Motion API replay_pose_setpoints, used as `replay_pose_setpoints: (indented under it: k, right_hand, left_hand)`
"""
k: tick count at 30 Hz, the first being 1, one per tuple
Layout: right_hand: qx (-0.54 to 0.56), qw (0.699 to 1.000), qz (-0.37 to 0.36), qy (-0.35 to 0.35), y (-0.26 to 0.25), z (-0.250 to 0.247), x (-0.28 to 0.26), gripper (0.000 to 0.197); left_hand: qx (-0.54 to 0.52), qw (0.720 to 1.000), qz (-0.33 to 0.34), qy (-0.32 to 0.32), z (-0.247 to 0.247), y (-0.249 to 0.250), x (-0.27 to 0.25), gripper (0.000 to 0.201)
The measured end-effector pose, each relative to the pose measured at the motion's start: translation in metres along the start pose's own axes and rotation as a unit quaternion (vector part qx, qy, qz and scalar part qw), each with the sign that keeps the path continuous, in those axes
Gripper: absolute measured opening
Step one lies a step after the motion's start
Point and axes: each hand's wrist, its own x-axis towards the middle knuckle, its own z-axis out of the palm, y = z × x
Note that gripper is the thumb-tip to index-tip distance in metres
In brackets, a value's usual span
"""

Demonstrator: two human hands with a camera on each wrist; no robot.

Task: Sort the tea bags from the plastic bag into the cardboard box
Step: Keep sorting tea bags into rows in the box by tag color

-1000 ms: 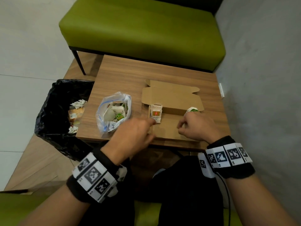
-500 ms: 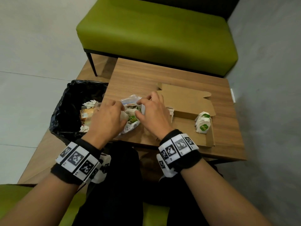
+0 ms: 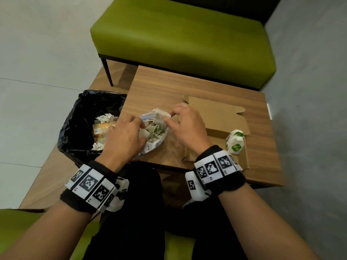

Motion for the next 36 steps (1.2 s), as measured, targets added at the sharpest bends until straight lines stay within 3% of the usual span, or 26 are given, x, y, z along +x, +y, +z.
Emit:
replay_pose_setpoints:
  k: [4,7,11,16,22,28,33,36]
  right_hand:
    - [0.125,0.992,0.004,0.028,0.007,-0.025,-0.005,0.013]
    - [0.22,0.975,0.023,0.025,0.014,-0.036,-0.014,0.007]
    - [0.298,0.953,0.048,-0.01,0.021,-0.041,-0.027,0.006]
    - [0.331,0.942,0.047,-0.024,0.024,-0.033,-0.031,0.01]
    - [0.363,0.921,0.033,-0.135,0.027,-0.037,-0.039,0.042]
    - [0.279,0.951,0.02,-0.132,0.037,-0.034,-0.057,0.005]
    - [0.317,0.943,0.055,-0.083,0.05,-0.03,-0.073,0.038]
    - [0.306,0.946,0.047,-0.091,0.048,-0.026,-0.081,0.012]
  left_hand:
    - [-0.02,0.999,0.016,0.045,-0.008,0.006,-0.004,0.036]
    - [-0.159,0.981,0.07,0.085,-0.017,0.019,-0.01,0.035]
    - [-0.319,0.943,0.081,0.047,-0.02,0.044,-0.012,0.026]
    - [-0.325,0.939,0.112,0.031,-0.018,0.056,-0.009,0.007]
    - [-0.484,0.873,0.049,0.023,-0.018,0.055,-0.005,0.008]
    - [-0.527,0.848,0.051,0.005,-0.014,0.063,-0.01,0.01]
    - [-0.572,0.818,0.053,-0.018,-0.007,0.075,-0.019,0.007]
    - [-0.561,0.825,0.065,-0.018,-0.007,0.079,-0.022,0.008]
